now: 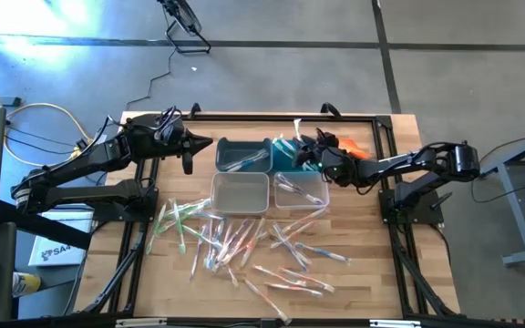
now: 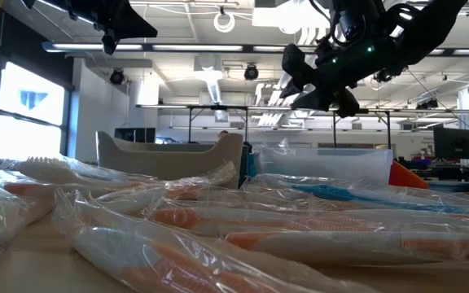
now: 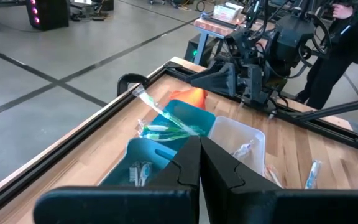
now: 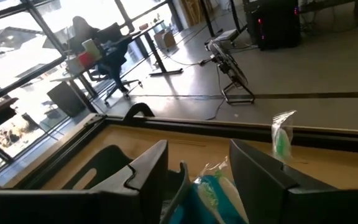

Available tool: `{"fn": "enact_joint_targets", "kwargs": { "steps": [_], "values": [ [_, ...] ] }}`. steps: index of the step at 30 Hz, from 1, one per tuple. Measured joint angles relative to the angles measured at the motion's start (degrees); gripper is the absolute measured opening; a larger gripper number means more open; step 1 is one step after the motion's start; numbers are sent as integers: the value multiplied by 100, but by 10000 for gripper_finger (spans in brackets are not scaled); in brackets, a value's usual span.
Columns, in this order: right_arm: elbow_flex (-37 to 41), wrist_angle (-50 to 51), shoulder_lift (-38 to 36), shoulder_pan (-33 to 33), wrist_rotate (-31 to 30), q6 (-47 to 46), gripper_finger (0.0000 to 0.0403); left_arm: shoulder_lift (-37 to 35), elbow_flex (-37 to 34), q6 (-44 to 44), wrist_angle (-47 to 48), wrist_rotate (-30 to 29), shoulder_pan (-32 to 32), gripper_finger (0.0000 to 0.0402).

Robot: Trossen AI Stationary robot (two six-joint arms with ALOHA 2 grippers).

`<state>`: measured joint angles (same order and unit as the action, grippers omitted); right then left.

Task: Pick & Place Toothbrushes
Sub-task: Put the green toothbrush into the blue bin

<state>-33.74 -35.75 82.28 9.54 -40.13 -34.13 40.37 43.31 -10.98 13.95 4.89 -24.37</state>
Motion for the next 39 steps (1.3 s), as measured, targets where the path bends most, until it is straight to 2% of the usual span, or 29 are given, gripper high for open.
{"fn": "enact_joint_targets", "kwargs": {
  "steps": [7,15,18,25,32,35,39],
  "values": [
    [0,35,0,0,-43,101,141,-2,0,0,134,-18,0,0],
    [-120,293,0,0,175,-97,87,1,0,-4,259,-15,1,0],
    [-535,973,0,0,298,75,66,1,0,-7,256,-14,1,0],
    [-1840,3327,0,205,392,199,26,1,0,-7,256,-12,-1,0],
    [-2931,5131,0,956,1284,-33,25,1,0,-7,254,-9,1,0],
    [-3084,5496,0,1235,1581,-28,31,1,0,-5,254,-9,-1,0],
    [-3154,5844,7,1589,2269,-42,37,1,0,-4,254,-9,-1,0]
  ]
}}
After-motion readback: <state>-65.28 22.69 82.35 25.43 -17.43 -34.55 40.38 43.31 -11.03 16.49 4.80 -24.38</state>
